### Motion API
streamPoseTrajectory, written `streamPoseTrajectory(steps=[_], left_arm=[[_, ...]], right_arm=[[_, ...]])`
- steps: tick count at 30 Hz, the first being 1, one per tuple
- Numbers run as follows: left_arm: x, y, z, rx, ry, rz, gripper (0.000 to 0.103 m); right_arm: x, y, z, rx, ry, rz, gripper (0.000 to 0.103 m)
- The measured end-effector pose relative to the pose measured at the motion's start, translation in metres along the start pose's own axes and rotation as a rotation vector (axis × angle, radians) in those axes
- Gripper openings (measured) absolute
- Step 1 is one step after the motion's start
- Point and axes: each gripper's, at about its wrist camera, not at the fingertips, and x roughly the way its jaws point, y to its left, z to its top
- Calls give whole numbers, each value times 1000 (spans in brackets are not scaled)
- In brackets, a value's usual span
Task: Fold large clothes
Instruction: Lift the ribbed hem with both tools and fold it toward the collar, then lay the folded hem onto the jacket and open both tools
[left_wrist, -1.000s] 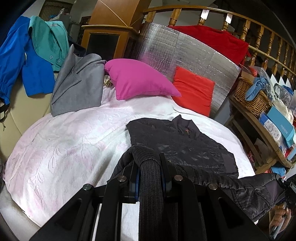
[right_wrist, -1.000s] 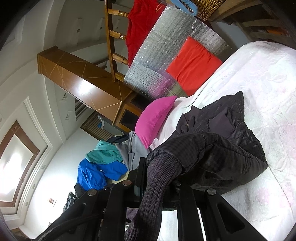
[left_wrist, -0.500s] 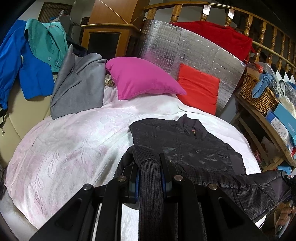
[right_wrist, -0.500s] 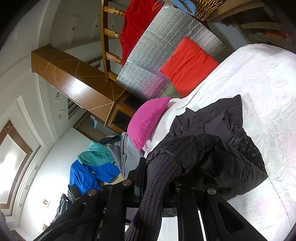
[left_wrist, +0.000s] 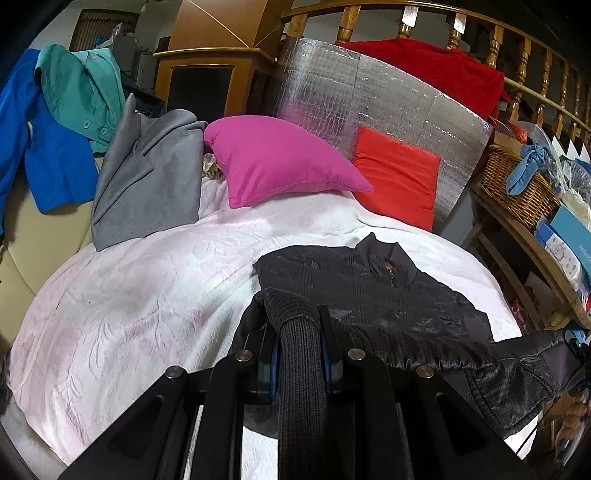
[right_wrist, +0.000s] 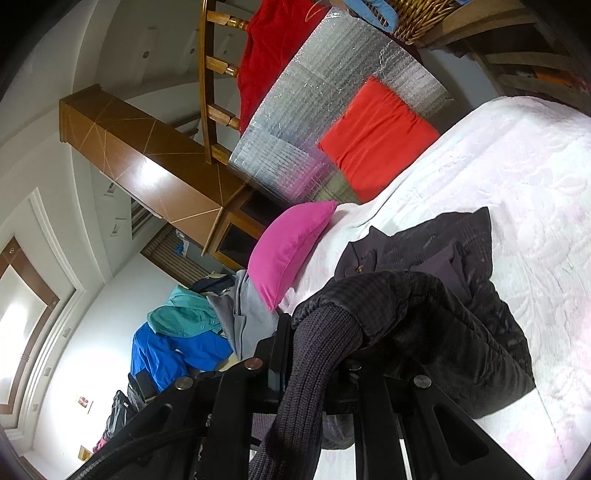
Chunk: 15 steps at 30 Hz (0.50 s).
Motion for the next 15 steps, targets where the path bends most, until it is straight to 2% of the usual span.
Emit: streamPoseTrajectory(steps=[15], left_arm=[[54,-17,47,31,-5,27,19]], right_arm=[[48,-2,53,-22,-32,-7,13]])
